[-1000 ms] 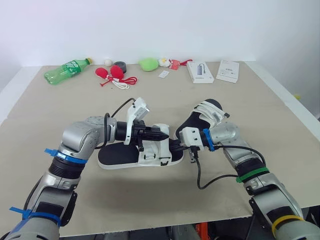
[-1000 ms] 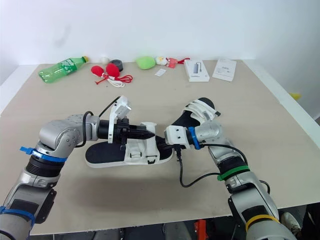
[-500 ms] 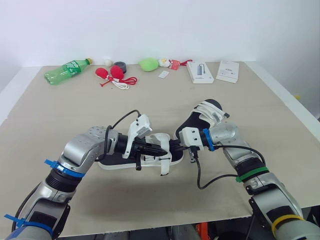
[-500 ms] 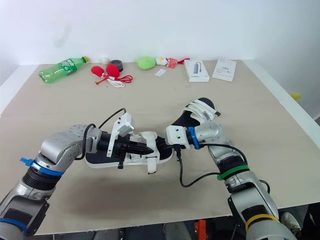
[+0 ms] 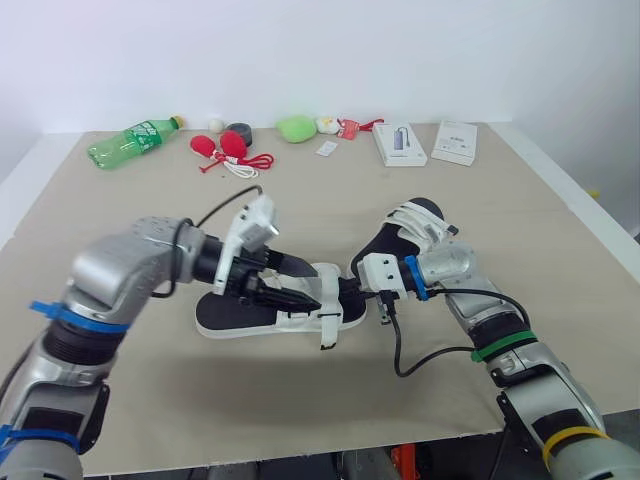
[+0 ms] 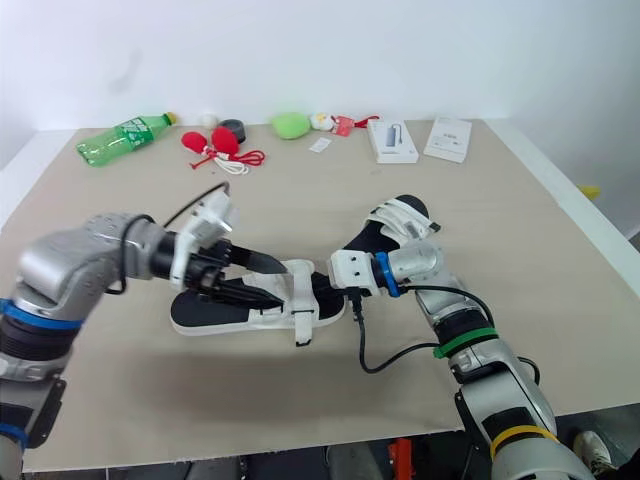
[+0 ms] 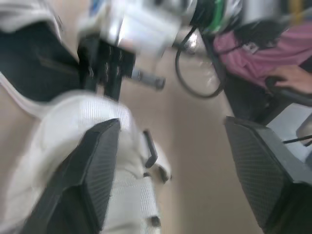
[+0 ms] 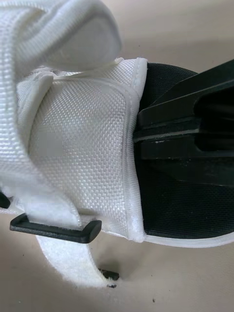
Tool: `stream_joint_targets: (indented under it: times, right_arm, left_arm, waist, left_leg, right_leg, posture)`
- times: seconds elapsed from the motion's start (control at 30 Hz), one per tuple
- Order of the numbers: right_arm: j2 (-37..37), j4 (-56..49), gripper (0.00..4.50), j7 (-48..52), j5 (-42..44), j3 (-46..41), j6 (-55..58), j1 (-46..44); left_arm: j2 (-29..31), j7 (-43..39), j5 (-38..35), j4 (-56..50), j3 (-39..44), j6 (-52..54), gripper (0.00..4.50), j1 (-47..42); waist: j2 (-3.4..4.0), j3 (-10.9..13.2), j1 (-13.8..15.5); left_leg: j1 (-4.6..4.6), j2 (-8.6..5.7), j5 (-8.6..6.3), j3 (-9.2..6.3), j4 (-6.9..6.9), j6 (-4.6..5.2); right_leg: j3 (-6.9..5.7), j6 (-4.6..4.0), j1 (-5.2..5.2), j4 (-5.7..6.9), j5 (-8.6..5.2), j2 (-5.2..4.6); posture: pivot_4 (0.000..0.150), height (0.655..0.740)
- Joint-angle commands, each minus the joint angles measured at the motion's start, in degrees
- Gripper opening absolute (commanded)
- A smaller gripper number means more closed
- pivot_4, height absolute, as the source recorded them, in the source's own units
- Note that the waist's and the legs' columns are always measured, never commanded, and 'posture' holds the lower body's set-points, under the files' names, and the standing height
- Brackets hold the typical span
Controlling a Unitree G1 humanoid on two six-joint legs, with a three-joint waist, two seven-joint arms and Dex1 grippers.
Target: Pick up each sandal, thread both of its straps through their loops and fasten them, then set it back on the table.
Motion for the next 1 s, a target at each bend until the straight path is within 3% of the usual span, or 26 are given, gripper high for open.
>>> stream_joint_targets:
  times: [0.03,0.13,0.2,0.47,0.7,1.0]
  right_arm:
    - [-1.45,2.70,0.00,0.14,-3.75,1.34,0.98,1.72]
    - [-1.43,2.58,0.00,0.14,-3.80,1.34,0.98,2.10]
    - [-1.42,2.33,0.00,0.18,-3.80,1.40,1.02,2.41]
    - [-1.29,1.73,0.00,0.26,-3.79,1.55,1.24,2.88]
    - [-1.49,0.95,0.00,0.44,-3.71,1.46,1.47,3.49]
    - [-1.50,0.36,0.00,0.21,-3.80,1.26,1.80,3.79]
  left_arm:
    - [4.24,-2.10,-12.27,-5.95,5.66,9.91,3.35,3.91]
    - [4.79,2.51,-16.13,-12.67,5.40,13.40,3.35,13.57]
    - [3.73,6.16,-14.22,-14.64,4.10,12.39,3.35,17.67]
    - [-5.93,22.66,3.27,-10.04,-4.31,0.40,3.35,21.96]
    - [-10.12,25.39,10.89,-4.65,-8.44,-6.02,3.35,20.98]
    - [-14.09,23.94,13.31,-1.61,-10.10,-9.72,3.35,18.92]
  waist:
    - [0.00,0.00,-0.09]
    - [0.01,0.00,-0.11]
    - [-0.06,0.02,0.04]
    - [-0.12,0.03,0.21]
    - [-0.14,0.01,0.22]
    - [-0.13,0.00,0.37]
  left_leg:
    - [0.00,0.00,0.00,0.00,-0.06,0.00]
    - [0.03,0.01,-0.01,-0.01,-0.11,0.01]
    - [0.06,0.01,-0.03,-0.01,-0.11,0.00]
    - [0.07,-0.25,-0.13,-0.06,0.35,-0.17]
    - [0.06,-0.44,-0.13,-0.06,0.29,-0.16]
    - [0.05,-0.75,-0.12,-0.05,0.41,-0.15]
  right_leg:
    - [0.00,0.00,-0.03,0.00,0.00,0.01]
    - [-0.01,-0.02,-0.01,0.00,-0.02,0.00]
    - [0.00,-0.02,-0.04,0.00,-0.03,-0.01]
    - [-0.03,-0.03,-0.03,-0.17,-0.03,-0.28]
    - [-0.02,-0.02,0.04,-0.22,-0.03,-0.45]
    - [-0.03,0.03,0.10,-0.25,-0.06,-0.79]
  posture:
    - [0.150,0.7400]
    - [0.150,0.7400]
    - [0.150,0.7400]
    - [0.150,0.7400]
    - [0.150,0.7400]
    - [0.150,0.7400]
